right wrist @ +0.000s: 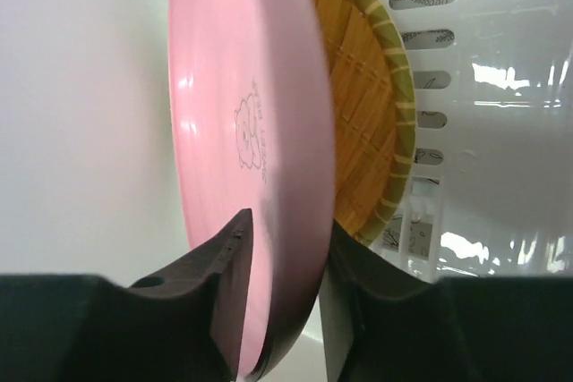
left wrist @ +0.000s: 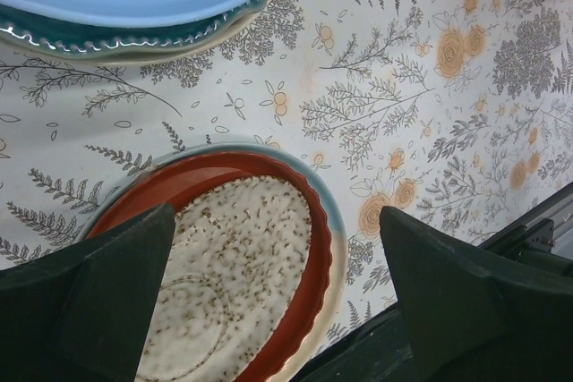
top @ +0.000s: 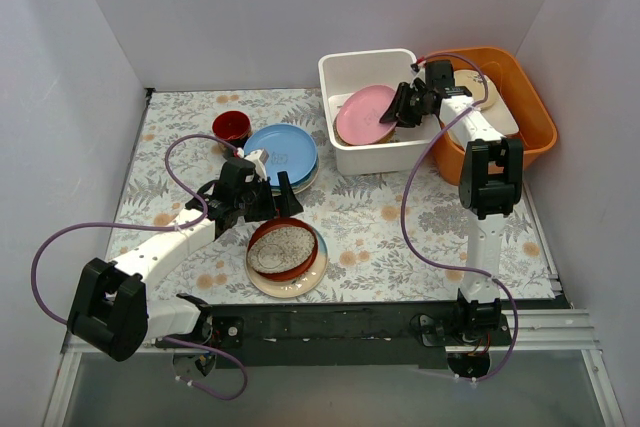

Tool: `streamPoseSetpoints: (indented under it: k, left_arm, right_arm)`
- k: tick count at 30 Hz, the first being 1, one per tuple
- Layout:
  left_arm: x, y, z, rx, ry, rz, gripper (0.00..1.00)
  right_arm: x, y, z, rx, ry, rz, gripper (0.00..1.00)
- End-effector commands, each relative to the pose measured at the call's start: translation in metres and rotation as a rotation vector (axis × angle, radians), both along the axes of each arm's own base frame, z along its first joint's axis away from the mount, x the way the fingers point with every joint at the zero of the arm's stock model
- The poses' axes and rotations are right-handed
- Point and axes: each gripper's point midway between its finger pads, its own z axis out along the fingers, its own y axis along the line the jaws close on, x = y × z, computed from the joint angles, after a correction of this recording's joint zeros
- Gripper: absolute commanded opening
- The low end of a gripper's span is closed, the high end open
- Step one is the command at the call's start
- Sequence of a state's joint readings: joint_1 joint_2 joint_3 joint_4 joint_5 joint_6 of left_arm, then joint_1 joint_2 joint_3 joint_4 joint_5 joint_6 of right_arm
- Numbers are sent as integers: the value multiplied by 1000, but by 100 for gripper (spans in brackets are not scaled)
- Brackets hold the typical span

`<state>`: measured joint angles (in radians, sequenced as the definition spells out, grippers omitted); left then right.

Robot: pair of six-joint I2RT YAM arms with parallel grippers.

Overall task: Place the plates into the plastic bin on the countertop
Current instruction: Place the plate in the plastic bin.

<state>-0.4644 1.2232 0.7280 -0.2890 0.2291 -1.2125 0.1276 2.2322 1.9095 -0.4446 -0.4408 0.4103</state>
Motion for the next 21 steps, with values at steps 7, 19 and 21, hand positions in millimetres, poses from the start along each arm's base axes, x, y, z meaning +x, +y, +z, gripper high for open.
streamPoseSetpoints:
  k: [7, 19, 21]
  left_arm:
    - [-1, -3, 3, -23, -15, -22, 98]
    - [0, -3, 3, -21, -18, -22, 98]
    - [0, -3, 1, -19, -11, -19, 98]
  right_arm:
    - [0, -3, 73, -112, -172, -9, 77]
    - [-11, -1, 154, -139, -380, -41, 98]
    - [-12, -2, 156, -141, -393, -46, 98]
